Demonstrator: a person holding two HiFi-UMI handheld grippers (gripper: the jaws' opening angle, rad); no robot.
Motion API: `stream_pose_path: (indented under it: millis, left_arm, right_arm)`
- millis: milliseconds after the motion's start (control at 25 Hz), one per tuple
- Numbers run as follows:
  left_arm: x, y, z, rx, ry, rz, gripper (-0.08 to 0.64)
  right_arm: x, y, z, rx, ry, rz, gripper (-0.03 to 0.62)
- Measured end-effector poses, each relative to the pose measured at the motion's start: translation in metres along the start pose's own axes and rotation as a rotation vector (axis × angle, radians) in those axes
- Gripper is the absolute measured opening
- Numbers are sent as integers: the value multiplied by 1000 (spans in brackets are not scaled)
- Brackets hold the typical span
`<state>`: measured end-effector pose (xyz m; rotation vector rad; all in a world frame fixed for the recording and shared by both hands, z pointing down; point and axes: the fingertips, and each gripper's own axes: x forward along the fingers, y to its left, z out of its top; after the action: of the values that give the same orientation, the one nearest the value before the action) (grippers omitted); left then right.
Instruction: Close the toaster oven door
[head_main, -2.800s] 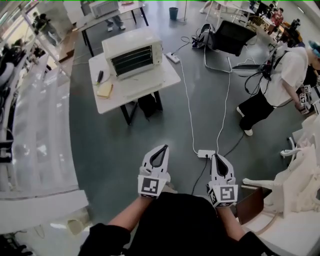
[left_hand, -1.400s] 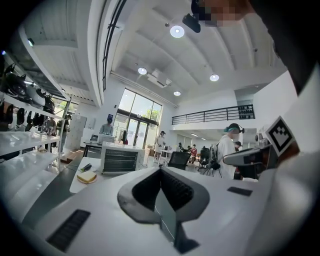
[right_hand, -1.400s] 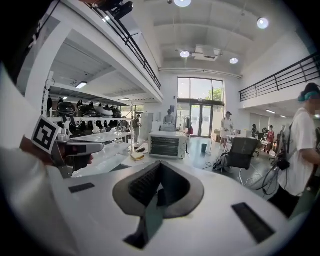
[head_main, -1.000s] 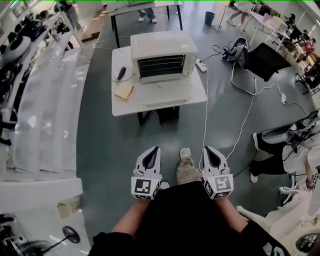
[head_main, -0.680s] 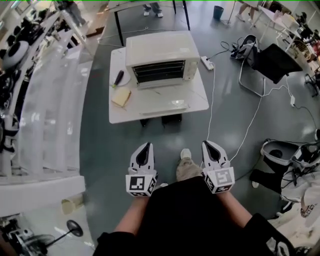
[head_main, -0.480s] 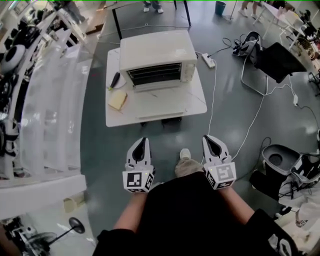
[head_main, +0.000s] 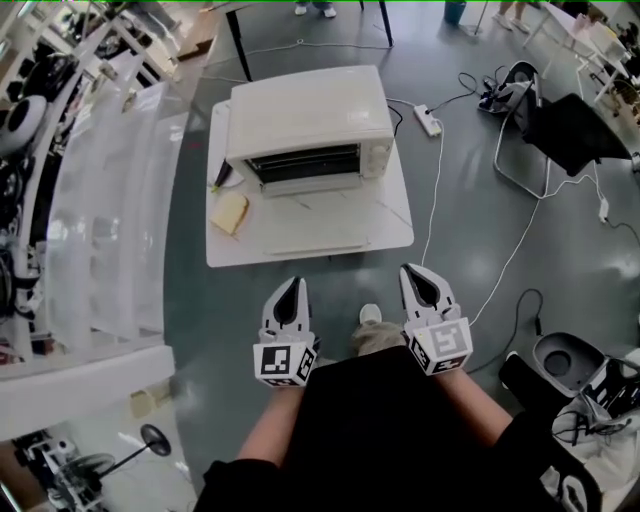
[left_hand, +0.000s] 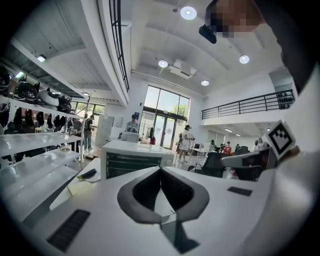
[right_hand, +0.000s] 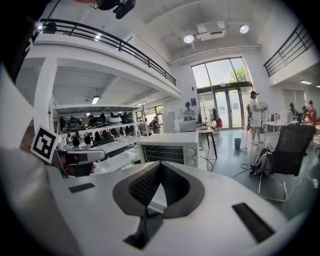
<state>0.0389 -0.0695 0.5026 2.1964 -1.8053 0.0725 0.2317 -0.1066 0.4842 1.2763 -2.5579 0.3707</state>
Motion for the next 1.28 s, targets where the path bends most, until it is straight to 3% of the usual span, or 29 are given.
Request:
stream_pose_path:
  millis: [280,600,840,1280]
  left_arm:
    - [1,36,-25,-61,36,75,18]
    - [-18,115,-76,-99,141,90,18]
    - [-6,151,-111,-74,209,103,18]
    - [37,177,-162,-40,292,70,20]
  right_arm:
    - [37,13,6,-51,13,55,21]
    - [61,57,3,-61,38,32,21]
    - [77,77,-4,-96,66,42,21]
    - [94,83,-11,-105,114,21,21]
